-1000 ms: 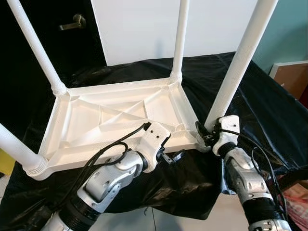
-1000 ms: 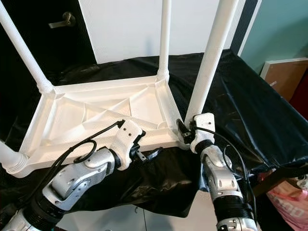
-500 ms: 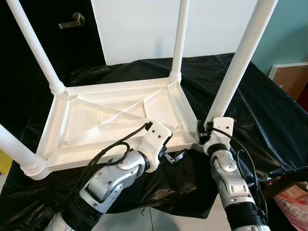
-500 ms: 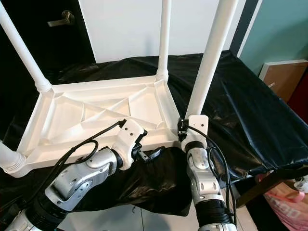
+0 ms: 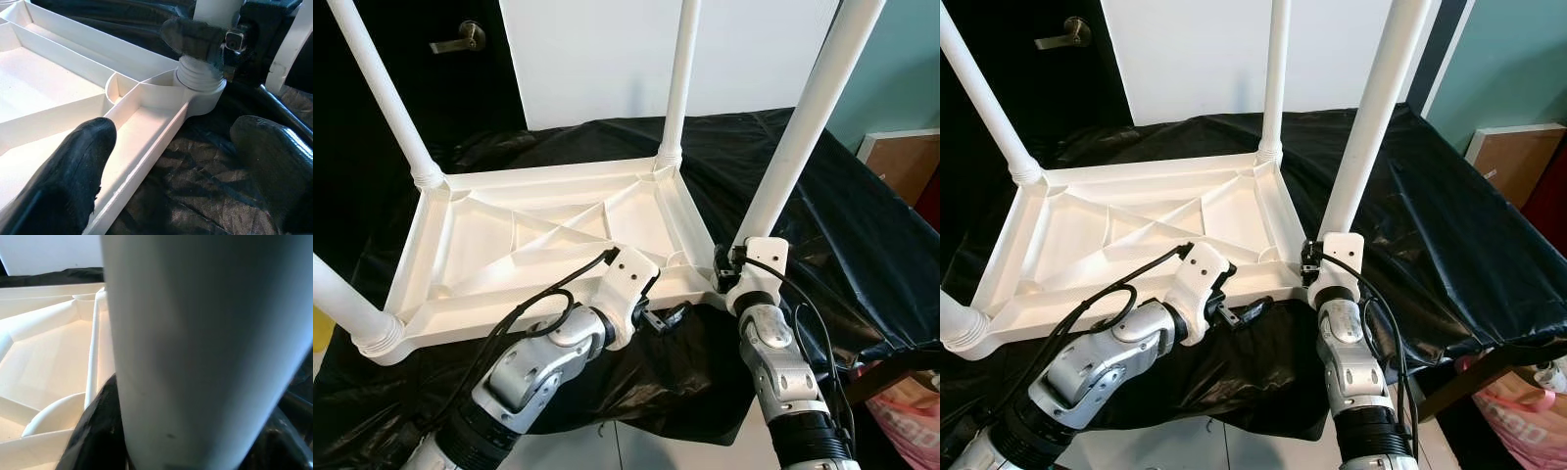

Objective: Building children table

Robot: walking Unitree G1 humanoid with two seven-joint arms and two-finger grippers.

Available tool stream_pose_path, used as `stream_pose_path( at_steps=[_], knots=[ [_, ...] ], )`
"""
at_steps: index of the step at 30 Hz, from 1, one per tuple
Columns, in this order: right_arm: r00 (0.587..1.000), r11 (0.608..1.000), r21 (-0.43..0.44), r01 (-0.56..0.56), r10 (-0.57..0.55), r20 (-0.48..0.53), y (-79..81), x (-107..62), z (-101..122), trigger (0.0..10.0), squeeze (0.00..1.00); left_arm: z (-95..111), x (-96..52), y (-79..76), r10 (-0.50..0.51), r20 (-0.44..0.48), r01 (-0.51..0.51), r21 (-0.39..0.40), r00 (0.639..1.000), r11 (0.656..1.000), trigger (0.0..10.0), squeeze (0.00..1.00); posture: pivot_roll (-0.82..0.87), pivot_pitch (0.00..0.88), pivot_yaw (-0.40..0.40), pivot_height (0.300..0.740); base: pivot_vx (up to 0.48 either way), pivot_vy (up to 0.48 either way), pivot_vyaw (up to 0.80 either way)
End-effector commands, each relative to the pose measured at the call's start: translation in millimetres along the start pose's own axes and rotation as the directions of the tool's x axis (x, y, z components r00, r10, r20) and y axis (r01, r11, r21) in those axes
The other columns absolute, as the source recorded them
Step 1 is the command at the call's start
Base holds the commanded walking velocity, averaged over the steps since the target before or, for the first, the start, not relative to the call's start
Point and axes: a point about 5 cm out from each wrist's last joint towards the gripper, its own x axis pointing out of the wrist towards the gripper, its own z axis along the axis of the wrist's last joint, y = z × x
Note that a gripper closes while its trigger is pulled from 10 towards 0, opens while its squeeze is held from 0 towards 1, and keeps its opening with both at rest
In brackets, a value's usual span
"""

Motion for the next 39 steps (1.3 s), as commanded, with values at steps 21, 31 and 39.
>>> stream_pose_path(
  at_steps=[21, 31, 39],
  knots=[
    [0.964, 0.965, -0.041, -0.259, 0.261, 0.059, -16.7, 0.4, 10.0, 10.0, 0.14, 2.3, -0.7, -0.8, -0.118, -0.005, 0.118, 0.017, 0.993, 0.993, 10.0, 0.0, -0.05, 0.043, -0.007, 0.74, 0.0, 0.0, 0.0],
    [0.891, 0.891, -0.096, -0.444, 0.451, 0.062, -28.5, 1.2, 19.2, 10.0, 0.0, 3.8, -1.5, 1.3, -0.103, 0.0, 0.103, 0.017, 0.995, 0.995, 10.0, 0.0, -0.06, 0.04, -0.007, 0.74, 0.0, 0.0, 0.0],
    [0.798, 0.788, -0.147, -0.597, 0.602, -0.012, -45.3, 0.6, 19.4, 10.0, 0.0, 5.0, -0.3, 0.5, -0.118, -0.001, 0.118, 0.019, 0.993, 0.993, 10.0, 0.0, -0.07, 0.039, 0.009, 0.74, 0.0, 0.0, 0.0]
  ],
)
